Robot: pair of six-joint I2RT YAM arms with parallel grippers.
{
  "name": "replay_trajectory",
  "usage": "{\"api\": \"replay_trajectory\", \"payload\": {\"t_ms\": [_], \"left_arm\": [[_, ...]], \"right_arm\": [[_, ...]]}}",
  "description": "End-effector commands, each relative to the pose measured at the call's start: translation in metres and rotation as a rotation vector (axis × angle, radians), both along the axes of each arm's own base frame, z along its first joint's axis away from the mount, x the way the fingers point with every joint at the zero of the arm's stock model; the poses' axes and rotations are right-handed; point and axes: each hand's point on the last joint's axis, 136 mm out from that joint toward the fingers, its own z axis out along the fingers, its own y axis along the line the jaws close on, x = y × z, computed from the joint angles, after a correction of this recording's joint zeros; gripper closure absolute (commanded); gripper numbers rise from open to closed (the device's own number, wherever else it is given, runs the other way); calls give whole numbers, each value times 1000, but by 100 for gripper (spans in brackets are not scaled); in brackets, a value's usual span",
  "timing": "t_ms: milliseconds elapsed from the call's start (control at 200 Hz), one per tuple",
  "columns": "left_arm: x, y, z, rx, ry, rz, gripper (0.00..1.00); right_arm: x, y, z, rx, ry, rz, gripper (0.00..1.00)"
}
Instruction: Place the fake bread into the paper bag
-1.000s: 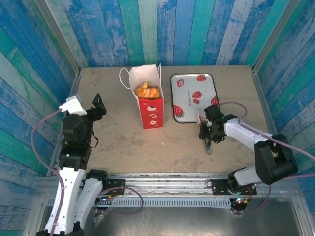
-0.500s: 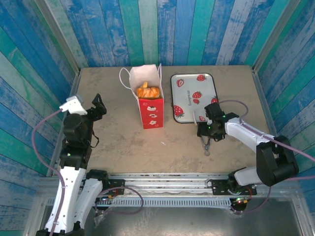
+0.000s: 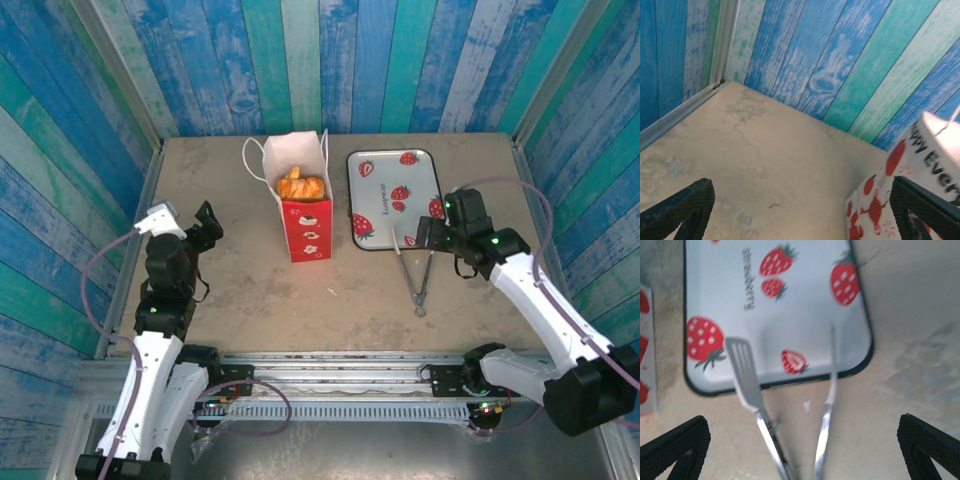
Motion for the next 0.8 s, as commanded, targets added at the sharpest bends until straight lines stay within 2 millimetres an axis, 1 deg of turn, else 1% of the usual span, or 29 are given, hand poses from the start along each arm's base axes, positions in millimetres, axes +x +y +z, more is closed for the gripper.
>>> {"api": "replay_trajectory", "payload": {"t_ms": [0, 20, 120, 185, 235, 240, 270, 291, 321, 386, 496, 591, 686, 796], "left_arm": [[3, 14, -7, -37, -32, 87, 6], [3, 15, -10, -38, -30, 100, 6], [6, 28, -22, -30, -25, 182, 6], [8, 36, -27, -11, -31, 226, 6], [10, 38, -29, 21, -47, 235, 6], [10, 37, -29, 25, -46, 234, 6], [12, 38, -32, 43, -49, 237, 6], [13, 39, -33, 52, -53, 242, 6], [15, 40, -36, 69, -51, 247, 6], [18, 43, -46, 102, -37, 261, 6], [20, 49, -64, 140, -12, 296, 6], [23, 49, -78, 155, 11, 294, 6], [27, 46, -90, 160, 38, 276, 6], [35, 39, -101, 232, 57, 225, 6]], "right_arm": [[8, -34, 18, -117, -115, -97, 0], [9, -38, 23, -119, -139, -111, 0], [15, -61, 32, -132, -240, -192, 0], [18, -74, 28, -147, -295, -239, 0], [19, -86, 22, -169, -346, -277, 0], [20, -87, 24, -169, -358, -282, 0], [22, -91, 18, -182, -386, -290, 0], [24, -93, 18, -189, -413, -296, 0], [25, -96, 10, -204, -430, -297, 0], [32, -95, 1, -243, -478, -256, 0], [44, -91, -22, -304, -474, -193, 0], [53, -87, -36, -326, -493, -160, 0], [61, -84, -43, -337, -531, -141, 0], [68, -83, -46, -352, -556, -136, 0]]}}
